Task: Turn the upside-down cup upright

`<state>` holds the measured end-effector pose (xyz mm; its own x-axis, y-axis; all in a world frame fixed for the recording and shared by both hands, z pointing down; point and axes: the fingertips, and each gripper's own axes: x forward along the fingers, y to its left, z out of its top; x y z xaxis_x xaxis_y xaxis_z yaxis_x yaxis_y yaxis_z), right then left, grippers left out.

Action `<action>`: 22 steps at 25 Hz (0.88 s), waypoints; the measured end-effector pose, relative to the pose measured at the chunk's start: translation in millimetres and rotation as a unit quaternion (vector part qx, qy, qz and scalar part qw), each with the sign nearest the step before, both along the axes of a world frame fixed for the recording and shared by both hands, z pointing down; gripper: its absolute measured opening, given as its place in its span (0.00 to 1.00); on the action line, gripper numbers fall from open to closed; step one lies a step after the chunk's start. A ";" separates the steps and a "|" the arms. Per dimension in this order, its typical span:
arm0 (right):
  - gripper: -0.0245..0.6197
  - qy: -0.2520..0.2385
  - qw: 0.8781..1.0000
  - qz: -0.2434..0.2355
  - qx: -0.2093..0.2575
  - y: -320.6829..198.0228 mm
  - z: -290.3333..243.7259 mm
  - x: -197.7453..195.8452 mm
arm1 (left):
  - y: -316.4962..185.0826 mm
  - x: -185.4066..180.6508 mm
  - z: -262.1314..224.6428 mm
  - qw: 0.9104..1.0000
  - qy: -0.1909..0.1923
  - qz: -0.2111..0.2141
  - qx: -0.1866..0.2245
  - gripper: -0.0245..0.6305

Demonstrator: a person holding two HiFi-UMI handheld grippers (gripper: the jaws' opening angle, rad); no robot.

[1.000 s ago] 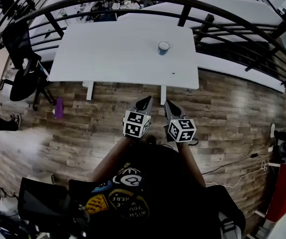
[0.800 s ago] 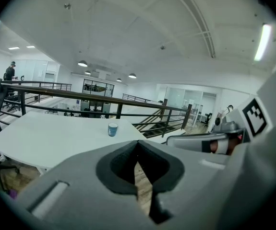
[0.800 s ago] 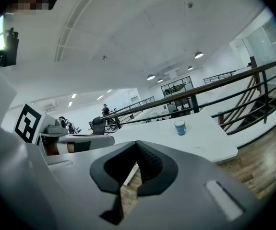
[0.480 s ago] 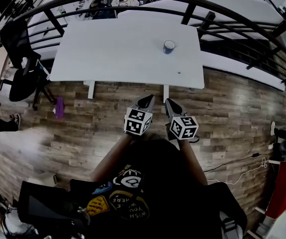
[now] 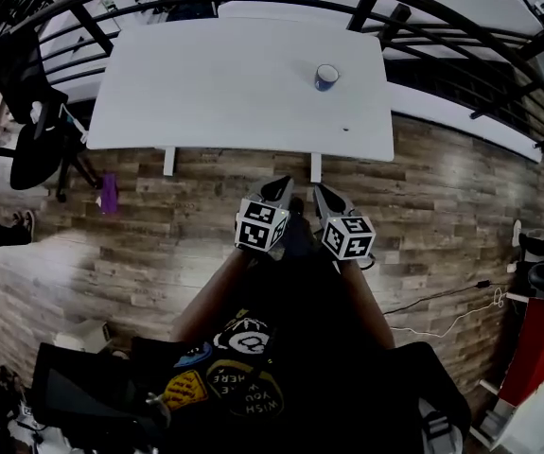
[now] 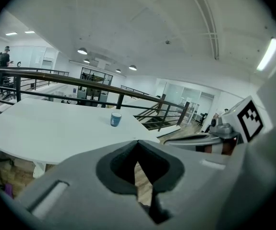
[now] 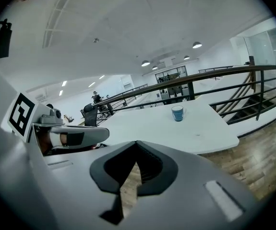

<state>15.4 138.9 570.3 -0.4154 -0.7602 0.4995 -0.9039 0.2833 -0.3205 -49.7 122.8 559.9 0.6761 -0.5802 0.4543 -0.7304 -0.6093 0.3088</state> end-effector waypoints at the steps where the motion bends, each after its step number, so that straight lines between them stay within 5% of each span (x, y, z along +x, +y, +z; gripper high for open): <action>1: 0.04 -0.001 1.000 0.000 -0.001 -7.5 2.6 1.8 | -8.5 3.0 3.2 1.000 0.000 0.001 0.001 0.04; 9: 0.04 -0.016 1.000 -0.012 -0.024 -82.4 37.1 21.5 | -89.1 20.2 31.1 1.000 -0.015 -0.010 -0.013 0.04; 15: 0.04 -0.011 0.999 -0.030 -0.024 -158.7 69.4 55.8 | -161.4 57.5 74.1 0.993 0.044 -0.035 -0.104 0.04; 22: 0.04 0.031 0.998 -0.035 -0.029 -243.9 120.2 100.1 | -248.6 99.9 113.0 0.995 -0.027 -0.019 -0.090 0.04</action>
